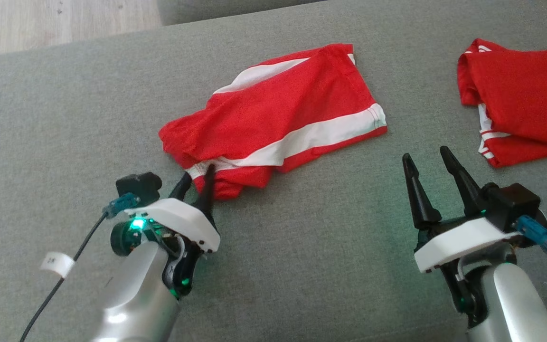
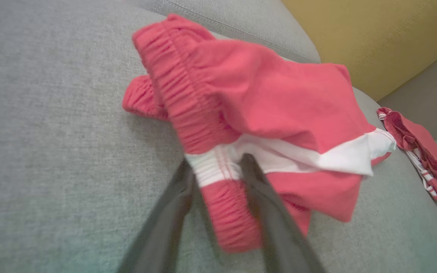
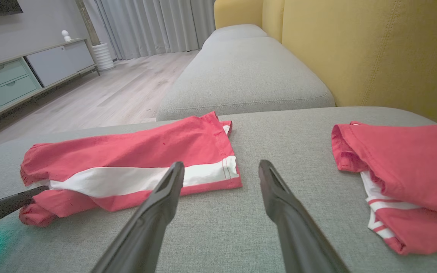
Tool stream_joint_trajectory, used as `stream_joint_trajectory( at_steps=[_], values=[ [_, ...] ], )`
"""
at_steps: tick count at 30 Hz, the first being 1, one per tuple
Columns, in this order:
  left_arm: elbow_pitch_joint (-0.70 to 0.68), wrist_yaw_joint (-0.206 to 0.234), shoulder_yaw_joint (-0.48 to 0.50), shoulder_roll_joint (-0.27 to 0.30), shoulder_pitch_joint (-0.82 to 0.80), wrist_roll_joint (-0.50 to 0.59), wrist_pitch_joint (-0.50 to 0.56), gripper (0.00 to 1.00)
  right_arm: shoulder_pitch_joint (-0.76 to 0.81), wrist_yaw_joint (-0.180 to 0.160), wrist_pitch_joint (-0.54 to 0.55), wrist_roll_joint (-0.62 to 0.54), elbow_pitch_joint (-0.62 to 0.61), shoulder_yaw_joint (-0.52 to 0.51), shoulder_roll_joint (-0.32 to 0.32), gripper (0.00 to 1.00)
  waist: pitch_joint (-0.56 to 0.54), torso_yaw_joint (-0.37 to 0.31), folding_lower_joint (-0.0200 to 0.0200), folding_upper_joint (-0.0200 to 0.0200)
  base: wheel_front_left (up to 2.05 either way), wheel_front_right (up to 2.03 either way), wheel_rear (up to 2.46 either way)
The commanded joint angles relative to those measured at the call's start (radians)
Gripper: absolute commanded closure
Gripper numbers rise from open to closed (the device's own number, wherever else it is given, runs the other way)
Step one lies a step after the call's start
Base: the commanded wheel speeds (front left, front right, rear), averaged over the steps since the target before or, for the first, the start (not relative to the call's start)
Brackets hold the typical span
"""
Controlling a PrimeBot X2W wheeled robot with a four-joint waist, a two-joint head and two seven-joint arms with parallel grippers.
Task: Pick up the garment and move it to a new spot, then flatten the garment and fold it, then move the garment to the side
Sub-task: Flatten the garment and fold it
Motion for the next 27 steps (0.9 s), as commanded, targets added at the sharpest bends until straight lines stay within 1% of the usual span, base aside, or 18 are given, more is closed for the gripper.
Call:
stream_joint_trajectory(
  at_steps=[1, 6, 9, 12, 14, 16, 20, 22, 27],
  values=[
    [-0.03, 0.005, 0.022, 0.022, -0.035, 0.007, -0.019, 1.0, -0.029, -0.001, -0.001, 0.009, -0.035, 0.021, 0.007, 0.0, 0.0, -0.001, 0.0, -0.0001, 0.0, 0.0, 0.0],
    [-0.063, 0.026, 0.019, 0.048, -0.012, 0.035, -0.073, 1.0, -0.066, -0.001, 0.029, 0.016, -0.035, 0.03, 0.003, 0.0, 0.009, 0.004, 0.0, -0.0001, 0.0, 0.0, 0.0],
    [-0.101, 0.042, 0.019, 0.07, 0.021, 0.051, -0.105, 1.0, -0.117, -0.001, 0.102, 0.027, -0.006, 0.025, -0.002, 0.0, 0.024, 0.018, 0.0, -0.0001, 0.0, 0.0, 0.0],
    [-0.146, 0.05, 0.014, 0.087, 0.05, 0.062, -0.12, 1.0, -0.182, -0.001, 0.181, 0.037, 0.04, 0.013, 0.0, 0.0, 0.047, 0.039, 0.0, -0.0001, 0.0, 0.0, 0.0],
    [-0.173, 0.05, 0.007, 0.092, 0.058, 0.066, -0.119, 1.0, -0.228, -0.001, 0.222, 0.037, 0.082, 0.002, 0.003, 0.0, 0.062, 0.055, 0.0, -0.0001, 0.0, 0.0, 0.0],
    [-0.204, 0.049, -0.003, 0.093, 0.056, 0.07, -0.11, 1.0, -0.295, -0.001, 0.263, 0.022, 0.158, -0.029, 0.009, 0.0, 0.084, 0.075, 0.0, -0.0001, 0.0, 0.0, 0.0],
    [-0.228, 0.05, -0.015, 0.088, 0.04, 0.075, -0.102, 1.0, -0.369, -0.001, 0.335, -0.003, 0.272, -0.025, 0.013, 0.0, 0.106, 0.094, 0.0, -0.0001, 0.0, 0.0, 0.0],
    [-0.233, 0.052, -0.018, 0.085, 0.033, 0.077, -0.102, 1.0, -0.399, -0.001, 0.344, -0.005, 0.318, -0.012, 0.014, 0.0, 0.114, 0.099, 0.0, -0.0001, 0.0, 0.0, 0.0],
    [-0.239, 0.05, -0.02, 0.085, 0.024, 0.074, -0.109, 1.0, -0.452, -0.001, 0.326, 0.001, 0.404, 0.011, 0.015, 0.0, 0.127, 0.103, 0.0, -0.0001, 0.0, 0.0, 0.0]
  ],
)
